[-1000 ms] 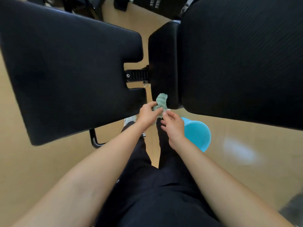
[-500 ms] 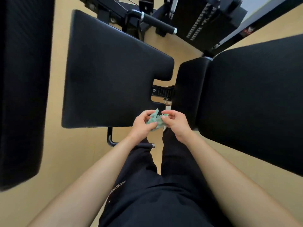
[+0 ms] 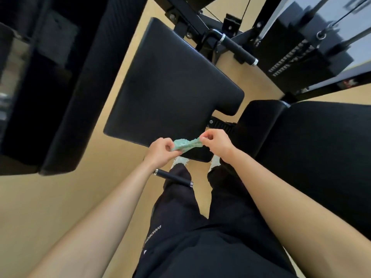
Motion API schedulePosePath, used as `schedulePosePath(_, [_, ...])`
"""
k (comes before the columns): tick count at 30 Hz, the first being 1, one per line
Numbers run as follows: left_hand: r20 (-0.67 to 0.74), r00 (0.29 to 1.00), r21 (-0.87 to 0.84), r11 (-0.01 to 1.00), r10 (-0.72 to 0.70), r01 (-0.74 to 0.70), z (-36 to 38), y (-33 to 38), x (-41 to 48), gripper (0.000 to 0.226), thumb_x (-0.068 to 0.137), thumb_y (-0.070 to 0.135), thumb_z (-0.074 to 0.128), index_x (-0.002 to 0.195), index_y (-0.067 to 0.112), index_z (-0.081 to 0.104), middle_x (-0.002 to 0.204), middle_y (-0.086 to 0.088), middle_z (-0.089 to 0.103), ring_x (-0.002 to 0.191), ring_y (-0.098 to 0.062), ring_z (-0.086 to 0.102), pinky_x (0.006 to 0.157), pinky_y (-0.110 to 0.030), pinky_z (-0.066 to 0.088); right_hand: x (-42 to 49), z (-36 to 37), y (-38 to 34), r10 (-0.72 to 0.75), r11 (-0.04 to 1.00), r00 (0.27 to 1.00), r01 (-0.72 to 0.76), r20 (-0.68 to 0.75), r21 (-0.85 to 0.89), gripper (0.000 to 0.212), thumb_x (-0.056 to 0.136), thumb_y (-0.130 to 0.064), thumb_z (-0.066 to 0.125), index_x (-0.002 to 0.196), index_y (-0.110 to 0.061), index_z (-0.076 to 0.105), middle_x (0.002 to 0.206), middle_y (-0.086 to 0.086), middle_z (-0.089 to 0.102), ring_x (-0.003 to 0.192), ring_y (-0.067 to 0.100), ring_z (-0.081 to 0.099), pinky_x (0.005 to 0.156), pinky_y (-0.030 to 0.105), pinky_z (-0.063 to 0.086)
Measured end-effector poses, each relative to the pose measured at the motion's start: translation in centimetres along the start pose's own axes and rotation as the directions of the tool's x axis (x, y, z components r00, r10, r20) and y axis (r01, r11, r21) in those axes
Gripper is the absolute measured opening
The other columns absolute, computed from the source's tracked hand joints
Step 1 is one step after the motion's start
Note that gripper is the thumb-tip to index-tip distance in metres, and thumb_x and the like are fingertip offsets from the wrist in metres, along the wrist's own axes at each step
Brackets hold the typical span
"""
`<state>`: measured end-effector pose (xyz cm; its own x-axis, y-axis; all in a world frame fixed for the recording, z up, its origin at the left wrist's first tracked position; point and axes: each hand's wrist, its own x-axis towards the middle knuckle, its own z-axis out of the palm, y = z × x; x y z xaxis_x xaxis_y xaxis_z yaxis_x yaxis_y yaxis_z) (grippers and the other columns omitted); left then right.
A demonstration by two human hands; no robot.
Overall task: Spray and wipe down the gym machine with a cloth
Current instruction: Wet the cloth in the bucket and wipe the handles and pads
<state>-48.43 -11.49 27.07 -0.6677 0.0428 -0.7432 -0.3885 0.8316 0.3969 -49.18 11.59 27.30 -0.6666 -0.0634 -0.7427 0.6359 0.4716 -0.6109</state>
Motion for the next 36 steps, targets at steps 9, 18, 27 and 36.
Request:
schedulePosePath(9, [-0.185, 0.896, -0.036, 0.909, 0.403, -0.416, -1.3, 0.9, -1.1, 0.033, 0.071, 0.020, 0.084, 0.071, 0.028, 0.051, 0.118, 0.019, 0.069, 0.132, -0.008, 0.049, 0.105, -0.033, 0.041, 0.4, -1.5, -3.6, -0.044, 0.983, 0.999, 0.049, -0.030, 0.176, 0.012, 0.104, -0.015, 0.057, 0.106, -0.009, 0.067, 0.095, 0.006, 0.073, 0.068, 0.010, 0.072, 0.061, 0.024, 0.057])
schedulePosePath(18, [-0.151, 0.956, -0.230, 0.932, 0.250, -0.280, -5.1, -0.6, 1.2, 0.038, 0.077, 0.030, 0.087, 0.070, 0.022, 0.051, 0.066, 0.013, 0.052, 0.059, -0.006, 0.043, 0.058, -0.020, 0.037, 4.8, -0.3, -5.8, -0.078, 0.990, 0.978, 0.100, -0.195, 0.103, 0.010, 0.102, -0.015, 0.060, 0.102, -0.014, 0.070, 0.086, 0.009, 0.071, 0.062, 0.011, 0.067, 0.059, 0.024, 0.057])
schedulePosePath(27, [-0.581, 0.811, -0.275, 0.953, -0.062, -0.125, -5.9, -2.3, 6.9, 0.026, 0.095, 0.011, 0.065, 0.118, 0.022, 0.068, 0.122, 0.005, 0.062, 0.112, -0.015, 0.060, 0.093, -0.034, 0.053, 12.5, 1.2, -10.1, -0.199, 0.948, 0.939, 0.257, -0.280, 0.188, 0.039, 0.098, -0.012, 0.065, 0.136, -0.022, 0.061, 0.132, -0.003, 0.063, 0.104, 0.007, 0.068, 0.090, 0.023, 0.058])
schedulePosePath(36, [-0.440, 0.897, 0.316, 0.943, 0.047, 0.105, -3.4, -5.7, 8.7, 0.096, 0.085, 0.025, 0.079, 0.162, 0.015, 0.023, 0.172, -0.007, 0.008, 0.158, -0.035, 0.005, 0.125, -0.055, 0.020, 14.6, 11.1, -3.7, -0.553, 0.594, 0.807, 0.557, 0.208, -0.580, 0.075, 0.102, -0.030, 0.058, 0.163, -0.031, 0.015, 0.173, 0.000, -0.002, 0.158, 0.033, -0.006, 0.125, 0.056, 0.010])
